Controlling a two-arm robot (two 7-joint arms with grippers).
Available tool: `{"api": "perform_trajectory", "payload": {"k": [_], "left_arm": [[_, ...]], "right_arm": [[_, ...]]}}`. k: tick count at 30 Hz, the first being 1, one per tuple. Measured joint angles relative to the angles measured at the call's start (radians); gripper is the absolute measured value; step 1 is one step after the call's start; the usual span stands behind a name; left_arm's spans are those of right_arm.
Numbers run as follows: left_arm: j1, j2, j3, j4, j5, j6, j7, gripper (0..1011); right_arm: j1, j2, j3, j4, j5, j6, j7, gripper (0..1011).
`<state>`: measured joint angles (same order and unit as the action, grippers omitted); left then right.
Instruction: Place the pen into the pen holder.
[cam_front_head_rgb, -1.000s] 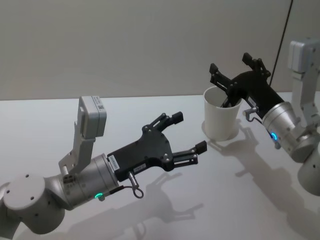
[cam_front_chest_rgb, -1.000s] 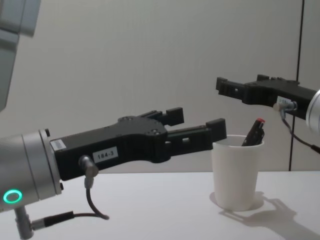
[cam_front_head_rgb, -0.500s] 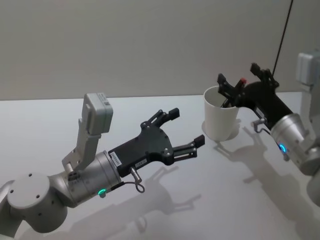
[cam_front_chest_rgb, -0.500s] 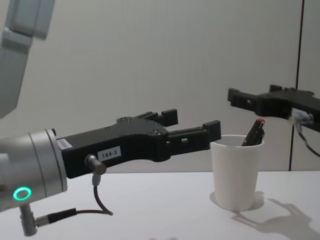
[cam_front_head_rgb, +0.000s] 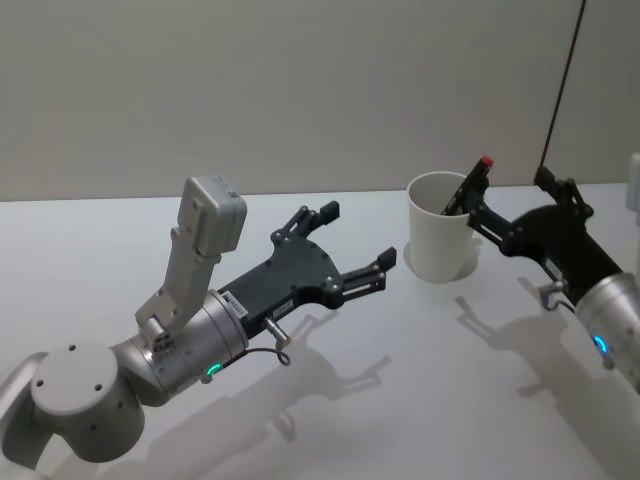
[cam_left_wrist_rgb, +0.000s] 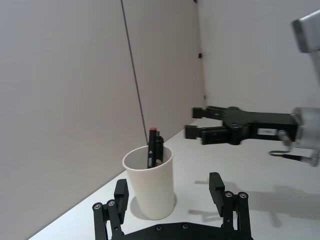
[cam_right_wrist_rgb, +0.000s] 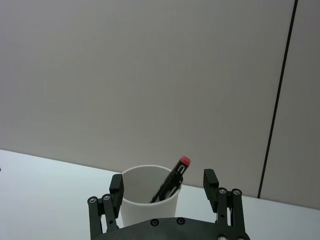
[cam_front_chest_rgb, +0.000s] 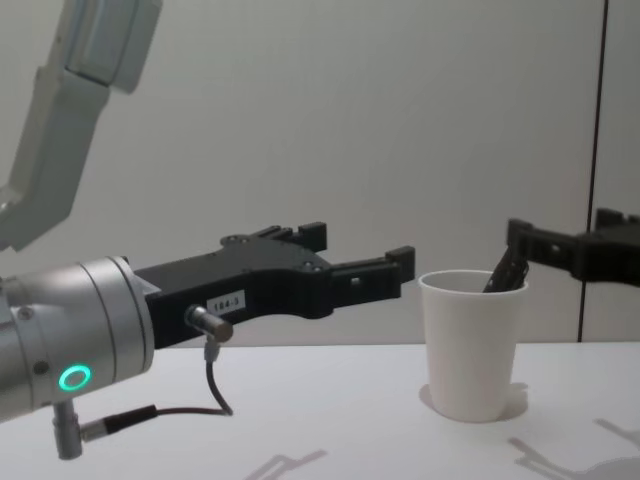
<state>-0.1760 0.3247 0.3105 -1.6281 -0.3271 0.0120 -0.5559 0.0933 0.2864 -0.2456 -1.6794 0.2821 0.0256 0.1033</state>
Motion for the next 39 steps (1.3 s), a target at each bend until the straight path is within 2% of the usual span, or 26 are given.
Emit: {"api": "perform_trajectory", "payload": {"k": [1,9,15,35,39], "left_arm": [[0.000,0.000,0.000,0.000,0.000,0.000,0.000,1001],[-0.013,0.012,0.029,0.000,0.026,0.001,0.112,1001],[-0.023,0.021,0.053,0.001,0.046,0.001,0.201,1001],[-0.052,0.049,0.122,0.002,0.107,0.002,0.460,1001],[-0.056,0.053,0.131,0.002,0.116,0.002,0.496,1001]], "right_arm": [[-0.008,0.004,0.001,-0.006,0.000,0.001,-0.002,1001],[-0.079,0.038,0.015,-0.065,0.005,0.007,-0.027,1002],[-0.104,0.050,0.019,-0.085,0.006,0.009,-0.036,1002],[-0.108,0.051,0.020,-0.087,0.006,0.009,-0.037,1002],[-0.108,0.051,0.020,-0.087,0.006,0.009,-0.037,1002]]}}
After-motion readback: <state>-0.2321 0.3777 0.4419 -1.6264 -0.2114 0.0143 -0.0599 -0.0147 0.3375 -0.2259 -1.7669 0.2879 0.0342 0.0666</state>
